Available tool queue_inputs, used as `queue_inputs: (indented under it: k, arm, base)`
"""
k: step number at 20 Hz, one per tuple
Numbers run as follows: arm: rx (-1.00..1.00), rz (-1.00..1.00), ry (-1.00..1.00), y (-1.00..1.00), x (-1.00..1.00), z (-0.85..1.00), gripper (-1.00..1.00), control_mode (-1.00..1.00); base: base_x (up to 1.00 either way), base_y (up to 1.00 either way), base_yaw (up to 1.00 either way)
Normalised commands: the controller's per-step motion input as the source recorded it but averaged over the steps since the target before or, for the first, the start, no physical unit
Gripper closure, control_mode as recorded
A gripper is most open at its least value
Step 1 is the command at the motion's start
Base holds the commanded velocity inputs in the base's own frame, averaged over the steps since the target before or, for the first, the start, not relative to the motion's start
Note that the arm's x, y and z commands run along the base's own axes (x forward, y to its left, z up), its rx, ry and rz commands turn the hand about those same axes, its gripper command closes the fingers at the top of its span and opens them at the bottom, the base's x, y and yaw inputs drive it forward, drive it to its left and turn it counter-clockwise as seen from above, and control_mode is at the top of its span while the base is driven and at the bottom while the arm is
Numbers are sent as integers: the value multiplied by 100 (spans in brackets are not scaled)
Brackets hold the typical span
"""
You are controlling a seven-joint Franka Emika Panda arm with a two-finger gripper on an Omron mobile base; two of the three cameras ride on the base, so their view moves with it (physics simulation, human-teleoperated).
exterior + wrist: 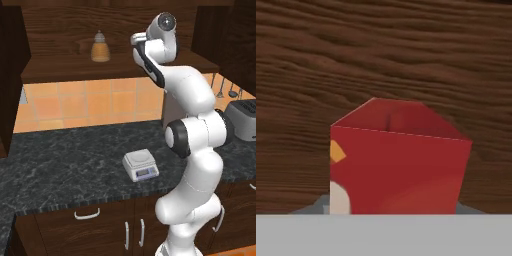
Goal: Pick the cereal and place it on the digital scale for weighing, and close the cabinet.
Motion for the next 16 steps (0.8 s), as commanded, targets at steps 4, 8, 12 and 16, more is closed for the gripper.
queue_inputs:
  k: [4, 8, 12, 16]
  arm:
    - [11, 4, -25, 4, -95, -31, 100, -100]
    - [21, 10, -47, 18, -100, -33, 100, -100]
    - [19, 10, -39, 1, -100, 20, 100, -100]
    - [1, 15, -4, 0, -100, 69, 100, -100]
  base:
    - [0, 0, 0]
    - [0, 0, 0]
    - [0, 0, 0]
    - [0, 0, 0]
